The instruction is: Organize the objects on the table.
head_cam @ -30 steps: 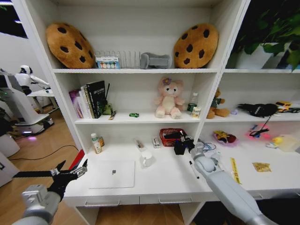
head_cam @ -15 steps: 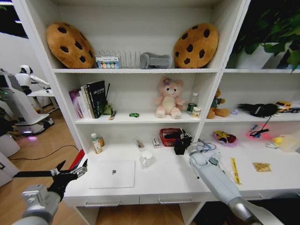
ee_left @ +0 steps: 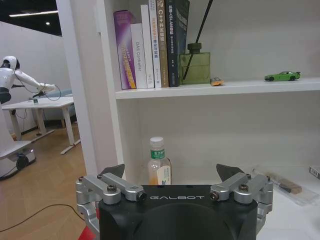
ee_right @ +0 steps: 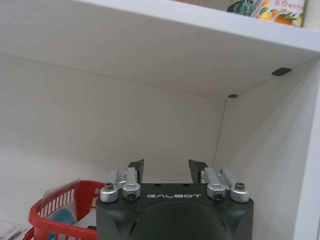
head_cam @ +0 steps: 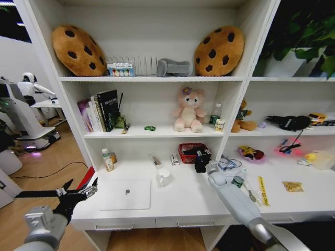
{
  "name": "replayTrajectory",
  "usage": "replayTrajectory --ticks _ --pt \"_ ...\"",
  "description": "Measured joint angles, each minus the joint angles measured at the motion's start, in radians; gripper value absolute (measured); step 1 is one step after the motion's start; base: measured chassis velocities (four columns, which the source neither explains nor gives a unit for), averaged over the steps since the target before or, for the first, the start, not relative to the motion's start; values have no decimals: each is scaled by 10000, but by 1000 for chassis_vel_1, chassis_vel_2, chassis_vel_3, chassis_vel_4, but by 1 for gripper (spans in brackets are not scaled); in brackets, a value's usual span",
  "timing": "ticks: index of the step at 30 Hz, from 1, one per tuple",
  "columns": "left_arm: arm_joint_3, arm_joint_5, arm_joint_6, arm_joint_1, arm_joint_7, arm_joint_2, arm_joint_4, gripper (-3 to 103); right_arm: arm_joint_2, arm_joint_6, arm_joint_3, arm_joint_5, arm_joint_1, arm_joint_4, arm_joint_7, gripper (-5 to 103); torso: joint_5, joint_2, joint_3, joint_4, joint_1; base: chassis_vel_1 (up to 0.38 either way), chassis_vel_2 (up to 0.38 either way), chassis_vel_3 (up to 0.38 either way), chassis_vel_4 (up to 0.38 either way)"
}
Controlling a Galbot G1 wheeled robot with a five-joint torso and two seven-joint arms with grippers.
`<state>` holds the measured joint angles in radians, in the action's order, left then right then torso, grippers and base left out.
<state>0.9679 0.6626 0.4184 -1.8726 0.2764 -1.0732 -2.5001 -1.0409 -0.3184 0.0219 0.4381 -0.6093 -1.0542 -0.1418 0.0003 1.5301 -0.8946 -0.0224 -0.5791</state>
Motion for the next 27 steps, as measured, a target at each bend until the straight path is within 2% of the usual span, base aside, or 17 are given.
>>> replayTrajectory --ticks 1,2,4,5,7,9,14,15,20,23,24,26,27 --pt "0 1 0 0 0 0 0 100 131 145 65 128 -124 -338 0 56 0 0 0 -1 -1 0 0 0 0" --pt "0 1 0 0 0 0 0 100 131 145 65 128 -124 -338 0 56 0 0 0 -1 -1 0 0 0 0" --pt "0 0 0 0 0 1 0 100 633 741 270 513 -683 -1822 -15 66 -3 0 0 -2 -1 0 0 0 0" --pt "0 0 0 0 0 1 0 100 633 741 270 513 -683 -1822 -15 66 -3 0 0 -2 -1 0 0 0 0" --pt "0 0 0 0 0 0 0 100 1218 1321 551 821 -1609 -3565 -164 78 -4 1 2 -1 0 0 0 0 0" --pt "0 1 0 0 1 0 0 100 1717 1898 898 1167 -2868 -5427 -738 89 0 1 2 -4 0 0 0 0 0" --pt "0 1 0 1 0 0 0 100 1905 2342 1112 1426 -3672 -6717 -1291 94 -2 1 2 -4 1 0 0 0 0" --pt "0 0 0 0 -2 0 0 100 1963 2516 1236 1554 -4025 -7216 -1494 99 -3 2 3 -1 2 0 0 0 0" --pt "0 0 0 0 -1 0 0 100 2041 2833 1672 1774 -4988 -8234 -1828 100 -5 1 3 3 1 0 0 0 0" --pt "0 0 0 0 -2 0 0 100 1837 3173 3143 1573 -8101 -10064 -1932 100 -4 3 4 -7 2 0 0 0 0" --pt "0 0 0 0 -2 0 0 100 1837 3173 3143 1573 -8101 -10064 -1932 100 -4 3 4 -7 2 0 0 0 0" --pt "0 0 0 0 -1 0 0 100 1432 3051 4099 1154 -9893 -10589 -1537 100 -3 3 4 -6 4 0 0 0 0" --pt "0 0 0 0 -1 0 0 100 1432 3051 4099 1154 -9893 -10589 -1537 100 -3 3 4 -6 4 0 0 0 0"
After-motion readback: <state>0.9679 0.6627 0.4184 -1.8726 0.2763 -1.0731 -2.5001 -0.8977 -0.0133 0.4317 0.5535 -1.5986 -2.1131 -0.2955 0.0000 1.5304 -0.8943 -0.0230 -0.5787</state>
